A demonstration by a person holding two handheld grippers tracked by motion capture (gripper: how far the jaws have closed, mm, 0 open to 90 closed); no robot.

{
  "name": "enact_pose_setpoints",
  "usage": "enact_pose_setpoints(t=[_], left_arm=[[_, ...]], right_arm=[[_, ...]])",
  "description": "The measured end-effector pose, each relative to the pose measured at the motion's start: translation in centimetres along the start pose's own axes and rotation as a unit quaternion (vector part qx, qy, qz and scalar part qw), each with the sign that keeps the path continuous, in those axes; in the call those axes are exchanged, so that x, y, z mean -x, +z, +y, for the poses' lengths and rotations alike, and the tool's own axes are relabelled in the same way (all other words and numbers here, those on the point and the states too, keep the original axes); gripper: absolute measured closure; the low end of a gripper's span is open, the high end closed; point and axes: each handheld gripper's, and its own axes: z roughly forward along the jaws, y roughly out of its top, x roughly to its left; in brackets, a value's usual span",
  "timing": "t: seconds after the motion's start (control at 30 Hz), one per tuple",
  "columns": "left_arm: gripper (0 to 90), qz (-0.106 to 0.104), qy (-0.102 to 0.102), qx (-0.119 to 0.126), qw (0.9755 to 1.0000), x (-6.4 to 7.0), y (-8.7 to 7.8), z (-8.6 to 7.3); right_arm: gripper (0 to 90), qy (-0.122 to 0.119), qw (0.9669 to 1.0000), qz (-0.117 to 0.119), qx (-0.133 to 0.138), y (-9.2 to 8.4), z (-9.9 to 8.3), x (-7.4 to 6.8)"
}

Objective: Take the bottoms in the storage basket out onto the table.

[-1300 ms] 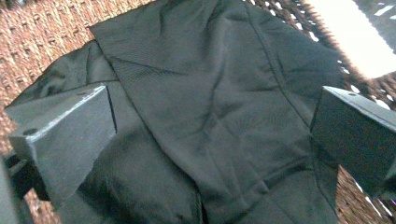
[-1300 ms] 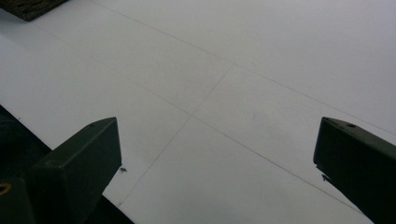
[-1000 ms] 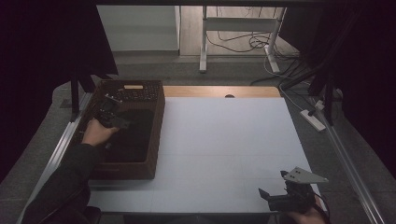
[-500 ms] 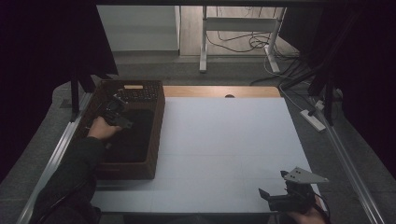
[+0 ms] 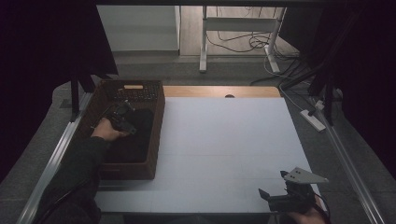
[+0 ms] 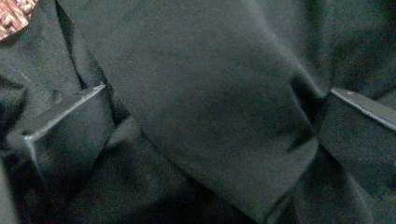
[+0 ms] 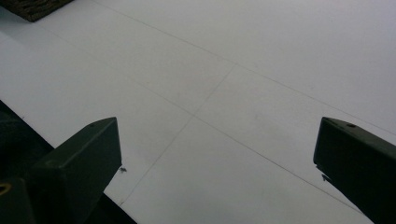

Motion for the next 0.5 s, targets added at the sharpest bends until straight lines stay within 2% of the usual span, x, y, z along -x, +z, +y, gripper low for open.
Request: enact_pose_setpoints(t=[0.13,0.2,0.33,0.4,0.47,0.5], left_arm=[[6.9,0.003,0.0,-0.006,1.0,0.0,-0.4,0.0],[17.0,0.009,0.0,-0.007,0.9999,-0.1,-0.8,0.0],[19.8,0.01,0.005,-0.009,0.9999,-0.1,-0.8,0.1],[24.1,0.006,0.013,-0.003,0.9999,0.0,-1.1,0.1],[39.4,0.001,0.022,0.008,0.9997,0.3,-1.5,0.2],[59.4,0.023,0.028,0.006,0.9993,0.4,-1.5,0.1]], right_arm=[[1.3,-0.001,1.0,-0.001,-0.001,0.0,0.0,0.0],[1.3,-0.002,1.0,-0.001,-0.002,0.0,0.0,-0.1],[1.3,-0.004,1.0,-0.001,-0.002,0.1,0.0,-0.1],[1.3,-0.004,1.0,-0.001,-0.003,0.1,0.0,-0.1],[1.3,-0.004,1.0,-0.001,-0.003,0.1,0.0,-0.1],[1.3,-0.004,1.0,-0.001,-0.003,0.1,0.0,-0.1]])
